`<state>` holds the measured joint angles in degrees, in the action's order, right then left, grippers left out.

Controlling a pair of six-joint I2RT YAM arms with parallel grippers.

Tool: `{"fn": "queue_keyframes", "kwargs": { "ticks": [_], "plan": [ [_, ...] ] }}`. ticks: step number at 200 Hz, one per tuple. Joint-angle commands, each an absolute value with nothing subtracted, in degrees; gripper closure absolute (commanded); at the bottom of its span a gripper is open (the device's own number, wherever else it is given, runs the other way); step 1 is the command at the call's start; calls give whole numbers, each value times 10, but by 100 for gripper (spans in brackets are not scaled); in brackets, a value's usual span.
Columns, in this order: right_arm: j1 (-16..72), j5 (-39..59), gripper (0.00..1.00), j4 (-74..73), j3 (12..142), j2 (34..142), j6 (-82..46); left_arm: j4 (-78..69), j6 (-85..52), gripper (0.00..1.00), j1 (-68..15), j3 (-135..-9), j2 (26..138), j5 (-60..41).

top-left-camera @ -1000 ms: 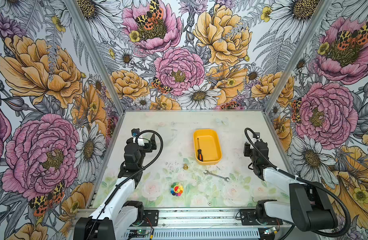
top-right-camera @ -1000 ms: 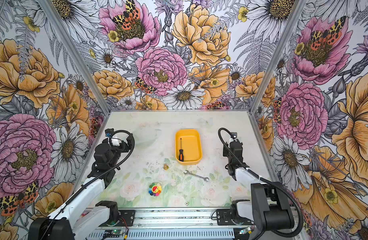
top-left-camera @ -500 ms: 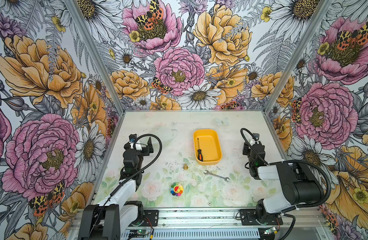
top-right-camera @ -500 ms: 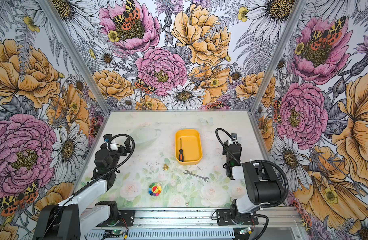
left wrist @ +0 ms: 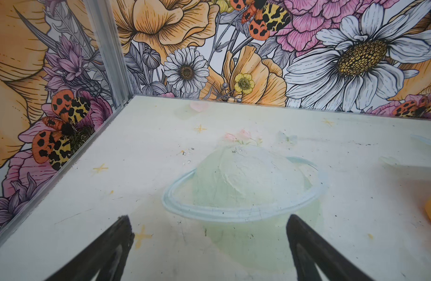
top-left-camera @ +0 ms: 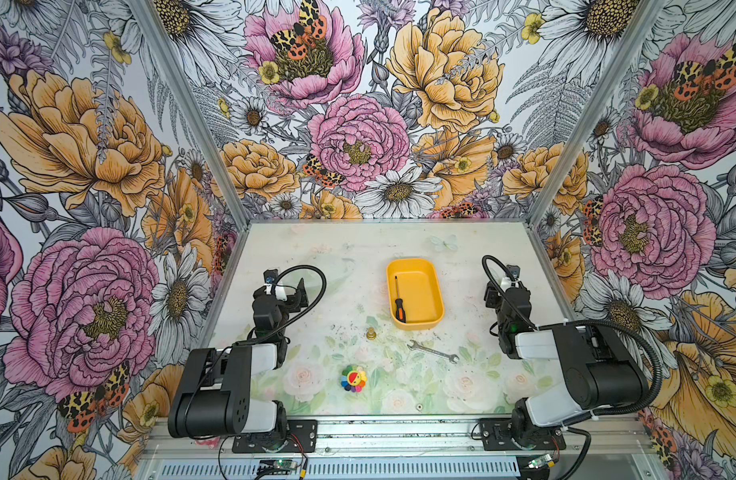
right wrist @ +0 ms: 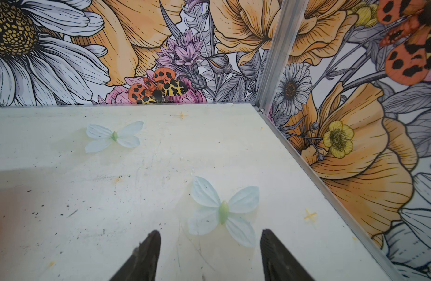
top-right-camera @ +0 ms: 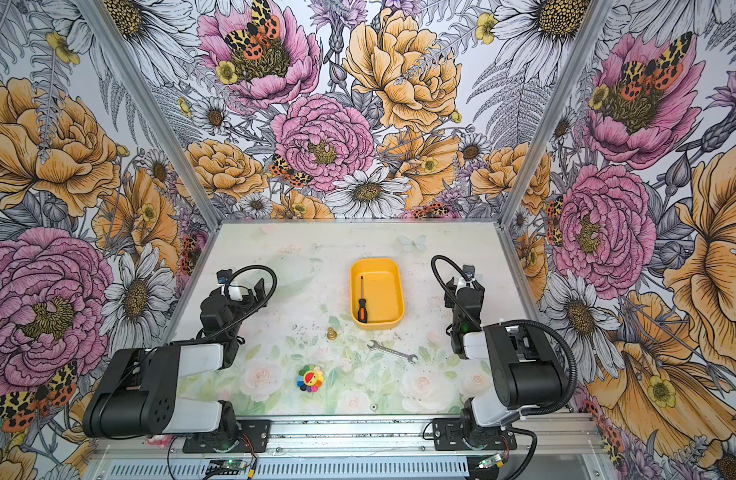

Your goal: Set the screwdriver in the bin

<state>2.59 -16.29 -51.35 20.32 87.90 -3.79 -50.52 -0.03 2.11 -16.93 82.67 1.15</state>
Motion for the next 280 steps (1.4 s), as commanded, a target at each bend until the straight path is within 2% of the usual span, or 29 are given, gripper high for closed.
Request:
{"fn": "queue_keyframes", "kwargs": {
  "ticks": [1,44,177,184,193,198,280],
  "plan": [
    [25,-164,31,-530,208,880,-40,-590,-7,1,26,-186,882,0],
    [25,-161,26,-528,210,880,-41,-531,-4,1,28,-216,885,-8],
    [24,-160,16,-527,210,879,-41,-536,1,1,20,-217,889,0],
    [24,-160,14,-527,210,879,-41,-537,1,1,20,-218,889,0],
    [25,-159,2,-527,209,879,-41,-536,1,1,20,-217,889,0],
    [24,-160,1,-527,210,880,-41,-536,1,1,20,-217,888,0],
    [23,-160,0,-527,208,879,-41,-536,1,1,21,-217,888,0]
  ]
}}
